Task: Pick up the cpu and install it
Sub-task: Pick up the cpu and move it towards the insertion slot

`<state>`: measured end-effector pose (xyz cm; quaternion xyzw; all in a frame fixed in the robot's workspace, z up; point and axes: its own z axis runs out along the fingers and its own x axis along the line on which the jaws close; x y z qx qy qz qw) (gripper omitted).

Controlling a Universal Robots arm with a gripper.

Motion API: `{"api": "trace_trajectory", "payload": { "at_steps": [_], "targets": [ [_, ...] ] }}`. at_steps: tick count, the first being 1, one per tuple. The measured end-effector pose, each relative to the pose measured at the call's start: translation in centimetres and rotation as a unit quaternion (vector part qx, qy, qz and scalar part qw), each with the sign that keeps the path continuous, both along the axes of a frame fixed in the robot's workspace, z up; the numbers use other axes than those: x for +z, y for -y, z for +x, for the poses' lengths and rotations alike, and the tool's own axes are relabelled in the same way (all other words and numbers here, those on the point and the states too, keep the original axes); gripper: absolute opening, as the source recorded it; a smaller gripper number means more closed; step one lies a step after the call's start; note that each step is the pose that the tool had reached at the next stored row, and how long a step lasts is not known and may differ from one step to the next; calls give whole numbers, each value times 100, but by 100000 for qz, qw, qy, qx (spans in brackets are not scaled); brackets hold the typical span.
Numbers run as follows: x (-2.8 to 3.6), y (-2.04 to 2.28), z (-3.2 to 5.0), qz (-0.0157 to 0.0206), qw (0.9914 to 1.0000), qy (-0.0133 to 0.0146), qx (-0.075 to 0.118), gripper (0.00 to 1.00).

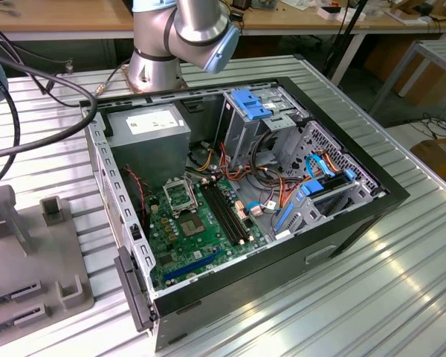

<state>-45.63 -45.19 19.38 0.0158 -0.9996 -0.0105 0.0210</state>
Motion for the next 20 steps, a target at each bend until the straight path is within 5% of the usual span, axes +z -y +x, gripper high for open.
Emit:
{"api": "trace_trajectory", "payload": {
  "at_steps": [20],
  "targets": [
    [-8,1,-3,-13,99999,-18,412,54]
  ]
}}
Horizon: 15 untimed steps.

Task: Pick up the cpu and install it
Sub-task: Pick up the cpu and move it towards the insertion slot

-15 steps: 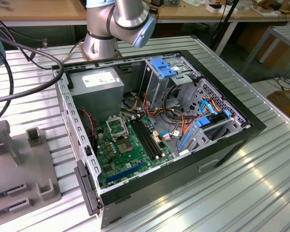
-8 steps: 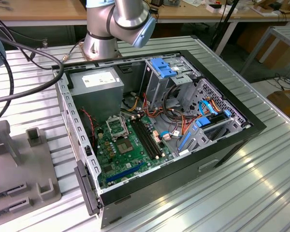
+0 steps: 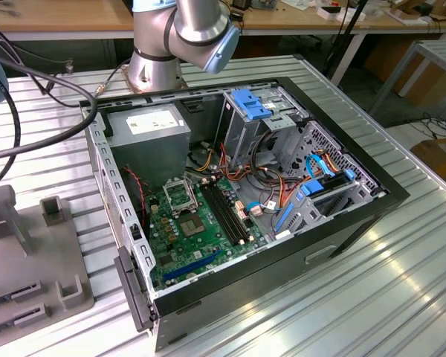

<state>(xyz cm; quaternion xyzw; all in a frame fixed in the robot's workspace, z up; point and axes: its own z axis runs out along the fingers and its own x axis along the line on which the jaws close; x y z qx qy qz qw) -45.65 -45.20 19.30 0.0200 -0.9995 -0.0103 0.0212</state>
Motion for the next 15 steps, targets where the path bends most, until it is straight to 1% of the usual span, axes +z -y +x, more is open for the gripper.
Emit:
{"api": "trace_trajectory", "payload": {
  "at_steps": [8,10,11,15],
  "targets": [
    [-9,0,0,4,100000,7,-2,54],
    [-9,0,0,1,100000,3,-1,53],
    [-9,0,0,1,100000,4,0,47],
    [-10,-1,2,8,100000,9,-9,47]
  ]
}}
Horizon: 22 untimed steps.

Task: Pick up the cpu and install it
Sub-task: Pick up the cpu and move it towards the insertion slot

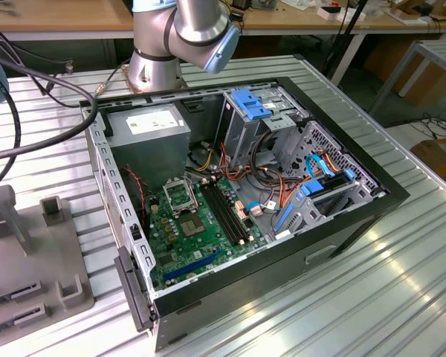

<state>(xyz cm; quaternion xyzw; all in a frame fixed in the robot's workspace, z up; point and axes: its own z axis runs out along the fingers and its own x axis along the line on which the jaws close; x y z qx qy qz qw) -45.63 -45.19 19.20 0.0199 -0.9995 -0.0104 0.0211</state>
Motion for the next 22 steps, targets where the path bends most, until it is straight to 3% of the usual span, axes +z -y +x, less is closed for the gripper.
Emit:
{"api": "trace_trajectory", "payload": {
  "at_steps": [13,22],
  "targets": [
    [99,0,7,-2,100000,-106,7,47],
    [213,0,11,-4,99999,-323,6,47]
  ]
}}
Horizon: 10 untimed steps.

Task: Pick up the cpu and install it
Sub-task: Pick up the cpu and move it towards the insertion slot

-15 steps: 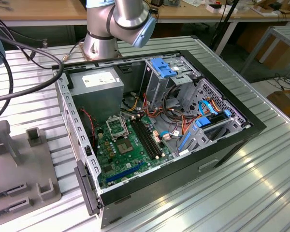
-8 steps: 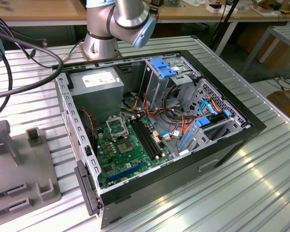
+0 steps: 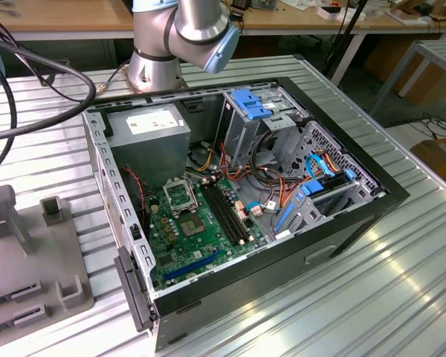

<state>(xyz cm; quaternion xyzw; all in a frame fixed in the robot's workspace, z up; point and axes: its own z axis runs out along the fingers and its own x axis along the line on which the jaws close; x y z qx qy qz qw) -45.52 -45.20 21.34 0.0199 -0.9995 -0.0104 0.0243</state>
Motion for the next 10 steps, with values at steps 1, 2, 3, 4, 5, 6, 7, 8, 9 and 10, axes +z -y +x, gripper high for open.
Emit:
{"api": "trace_trajectory", "payload": {
  "at_steps": [1,2,3,4,5,6,7,8,9,10],
  "targets": [
    [16,0,0,1,100000,-13,0,47],
    [30,0,0,1,100000,-20,-2,47],
    [43,0,0,2,100000,-31,0,47],
    [47,0,0,4,100000,-33,1,47],
    [47,0,1,7,100000,-28,3,47],
    [47,0,1,9,100000,-27,2,47],
    [49,0,0,1,100000,-38,2,47],
    [49,0,0,3,100000,-34,3,47],
    [50,0,0,3,100000,-36,4,47],
    [51,0,0,0,100000,-41,3,47]
  ]
}}
